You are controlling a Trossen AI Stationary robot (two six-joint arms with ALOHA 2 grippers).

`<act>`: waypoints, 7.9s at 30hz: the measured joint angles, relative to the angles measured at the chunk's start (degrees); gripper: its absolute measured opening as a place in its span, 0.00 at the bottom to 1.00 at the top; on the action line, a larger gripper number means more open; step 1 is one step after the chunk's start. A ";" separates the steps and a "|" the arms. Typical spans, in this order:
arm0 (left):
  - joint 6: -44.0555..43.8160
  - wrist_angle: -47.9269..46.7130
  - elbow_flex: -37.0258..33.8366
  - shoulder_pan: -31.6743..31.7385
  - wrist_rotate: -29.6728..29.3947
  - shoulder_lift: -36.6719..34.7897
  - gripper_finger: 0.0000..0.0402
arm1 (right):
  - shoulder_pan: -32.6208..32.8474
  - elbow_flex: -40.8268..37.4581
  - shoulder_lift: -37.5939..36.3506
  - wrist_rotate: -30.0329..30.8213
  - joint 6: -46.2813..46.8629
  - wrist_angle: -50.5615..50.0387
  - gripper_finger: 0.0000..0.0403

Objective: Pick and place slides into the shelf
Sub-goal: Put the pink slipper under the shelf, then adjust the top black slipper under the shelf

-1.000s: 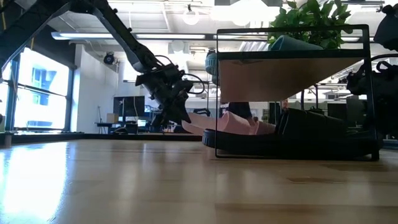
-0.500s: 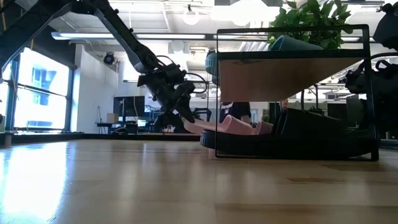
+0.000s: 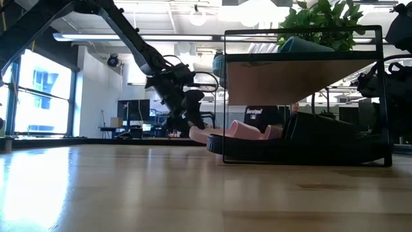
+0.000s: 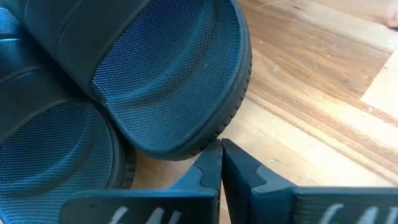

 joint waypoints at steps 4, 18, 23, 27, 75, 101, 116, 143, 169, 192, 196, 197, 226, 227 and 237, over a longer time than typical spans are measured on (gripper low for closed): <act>1.56 -0.34 0.00 0.63 0.51 0.00 0.70 | 0.00 -0.02 0.00 -0.18 0.00 0.00 0.00; 7.75 -6.11 0.00 4.91 10.74 -0.37 0.70 | 0.01 -0.03 0.00 0.32 0.68 0.00 0.00; 21.32 -20.39 0.00 5.06 5.37 -2.77 0.61 | 0.02 -0.04 0.02 0.69 1.11 0.11 0.00; 32.49 -28.07 0.02 3.67 -2.21 -4.81 0.48 | 0.02 -0.04 0.02 0.21 1.11 0.08 0.00; 24.92 18.60 -28.24 -0.22 0.72 -18.16 0.01 | 0.02 -0.09 -0.07 -4.05 4.50 0.64 0.00; 24.87 -4.95 -1.29 -0.56 3.63 2.28 0.00 | 0.02 -0.09 -0.07 -3.21 3.61 0.79 0.00; 24.98 -3.45 3.49 -2.64 4.61 4.26 0.00 | 0.02 -0.09 -0.04 -2.84 3.51 0.81 0.00; 21.36 -0.69 4.33 -3.59 11.80 4.20 0.01 | 0.02 -0.09 -0.04 -2.49 1.05 1.14 0.00; 36.26 -17.27 4.37 -4.33 16.61 -8.98 0.00 | -0.01 9.90 -0.07 1.45 0.61 -14.02 0.00; 39.43 -27.48 4.35 -4.33 16.30 -9.33 0.00 | -3.45 13.97 -15.92 14.95 0.36 -25.73 0.00; 39.45 -27.45 4.35 -4.33 16.22 -9.33 0.00 | -4.65 13.97 -24.06 17.50 5.65 -27.42 0.00; 39.45 -27.44 4.33 -4.33 16.21 -9.33 0.00 | -5.05 13.97 -25.92 18.05 7.14 -27.82 0.00; 55.33 -48.20 4.28 -4.02 14.99 -9.26 0.00 | -3.87 13.77 -31.49 -3.63 -15.03 -18.15 0.00; 55.86 -48.07 4.28 -4.00 14.97 -9.32 0.00 | -3.87 13.77 -31.29 -4.80 -16.09 -17.39 0.00; 56.38 -41.80 2.86 -7.38 16.15 -9.44 0.00 | -3.89 13.77 -27.68 -8.01 -13.38 -18.97 0.00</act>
